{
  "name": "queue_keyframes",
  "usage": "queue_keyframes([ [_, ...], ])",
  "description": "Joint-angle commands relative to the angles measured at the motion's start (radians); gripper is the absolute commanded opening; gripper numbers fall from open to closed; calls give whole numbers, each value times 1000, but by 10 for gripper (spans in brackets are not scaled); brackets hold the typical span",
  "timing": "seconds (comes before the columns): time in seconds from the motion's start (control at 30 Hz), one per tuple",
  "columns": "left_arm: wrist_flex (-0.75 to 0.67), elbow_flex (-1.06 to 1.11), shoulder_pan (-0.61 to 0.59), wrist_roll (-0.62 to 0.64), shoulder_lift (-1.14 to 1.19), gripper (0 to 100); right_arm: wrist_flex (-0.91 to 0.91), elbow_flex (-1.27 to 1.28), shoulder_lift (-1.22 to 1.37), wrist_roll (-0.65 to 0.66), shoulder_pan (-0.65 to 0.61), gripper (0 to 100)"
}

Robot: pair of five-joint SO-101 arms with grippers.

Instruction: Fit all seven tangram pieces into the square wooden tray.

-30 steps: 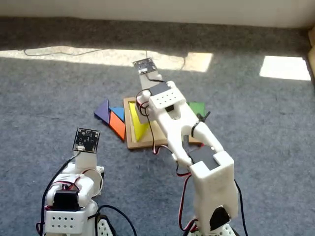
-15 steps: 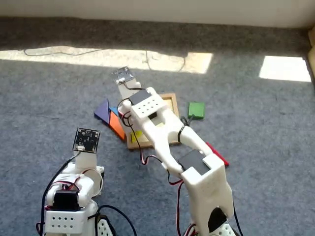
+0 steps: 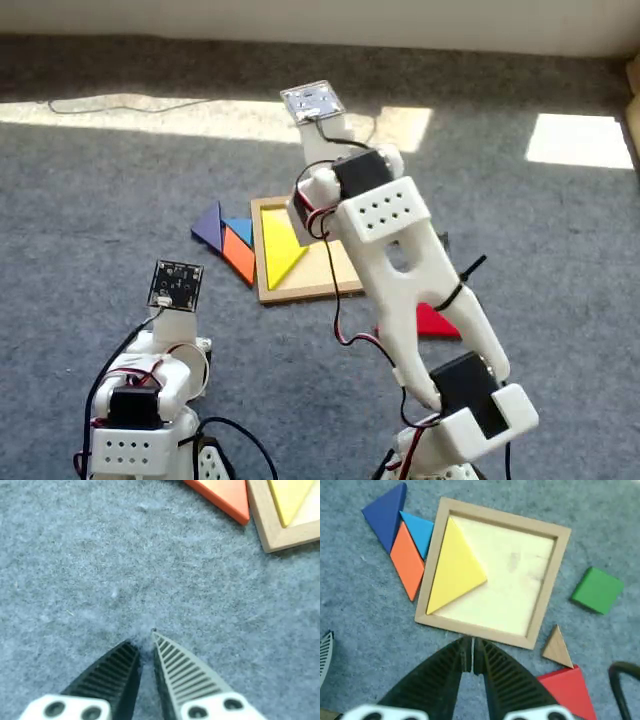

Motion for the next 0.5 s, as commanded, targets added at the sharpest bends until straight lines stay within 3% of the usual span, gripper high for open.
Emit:
queue_keyframes([
  [0.0, 3, 21, -8, -3, -22, 6, 131, -42, -108, 2, 70, 27],
  [0.13, 3, 21, -8, -3, -22, 6, 242, -35, -137, 2, 139, 27],
  [0.47, 3, 21, -8, -3, -22, 6, 154, 323, -394, 2, 306, 26],
])
